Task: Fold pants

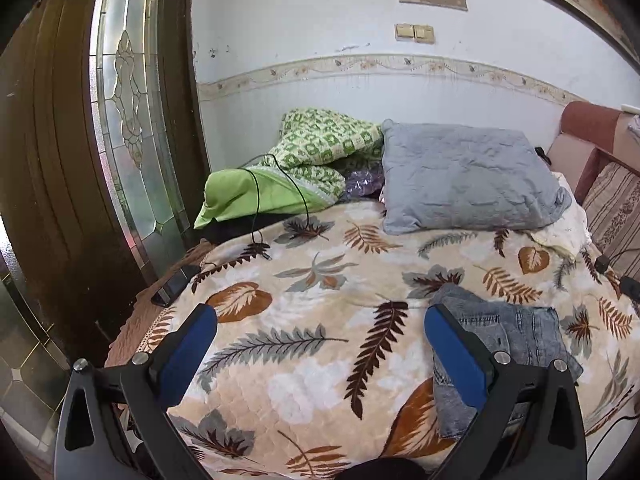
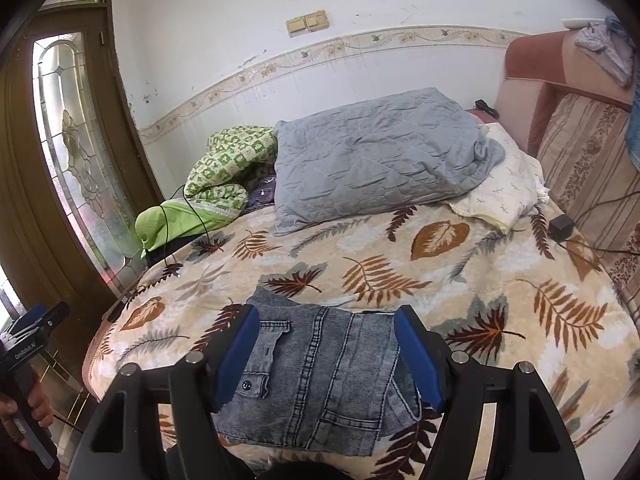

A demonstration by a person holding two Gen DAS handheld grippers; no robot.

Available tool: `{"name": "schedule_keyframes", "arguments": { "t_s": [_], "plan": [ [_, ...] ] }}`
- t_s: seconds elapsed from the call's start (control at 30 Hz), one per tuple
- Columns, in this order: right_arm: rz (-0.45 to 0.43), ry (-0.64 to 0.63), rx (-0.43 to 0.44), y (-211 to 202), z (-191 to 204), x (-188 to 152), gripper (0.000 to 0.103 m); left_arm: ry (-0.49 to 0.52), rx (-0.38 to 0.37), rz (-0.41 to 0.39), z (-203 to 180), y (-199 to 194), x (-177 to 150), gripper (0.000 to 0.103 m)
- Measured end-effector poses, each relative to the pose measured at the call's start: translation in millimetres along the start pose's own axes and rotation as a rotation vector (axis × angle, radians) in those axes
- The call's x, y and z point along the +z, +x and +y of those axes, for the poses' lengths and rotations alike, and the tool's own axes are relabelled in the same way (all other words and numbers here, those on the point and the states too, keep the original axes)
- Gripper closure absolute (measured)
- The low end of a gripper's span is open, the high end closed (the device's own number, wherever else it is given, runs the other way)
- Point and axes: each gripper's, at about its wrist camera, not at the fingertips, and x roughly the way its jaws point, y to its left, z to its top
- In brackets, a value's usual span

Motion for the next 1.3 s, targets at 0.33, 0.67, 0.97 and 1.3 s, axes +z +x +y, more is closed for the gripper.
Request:
{"name": "schedule_keyframes", "arguments": {
  "t_s": [0.33,0.67,0.97,1.3],
  "plan": [
    [0.042,0.023,0.001,11.1,-3.7,-5.7,0.030,0.033,0.054,0.116,4.7,33.3,-24.9,0.000],
    [0.069,0.011,-0.001,18.7,-2.0,-14.4,0.030,-0.007,0.091,0.146,20.4,45.8,-28.5,0.000],
    [0.095,0.031,0.013,28.8,-5.7,-21.7,0.030,0.000,0.099,0.174,19.2,55.0,-31.3,0.000],
    [0.110,0.087,0.033,36.6,-20.1,-27.2,0.030,0.027,0.103,0.187,8.9,59.1,-30.1,0.000]
  ]
}}
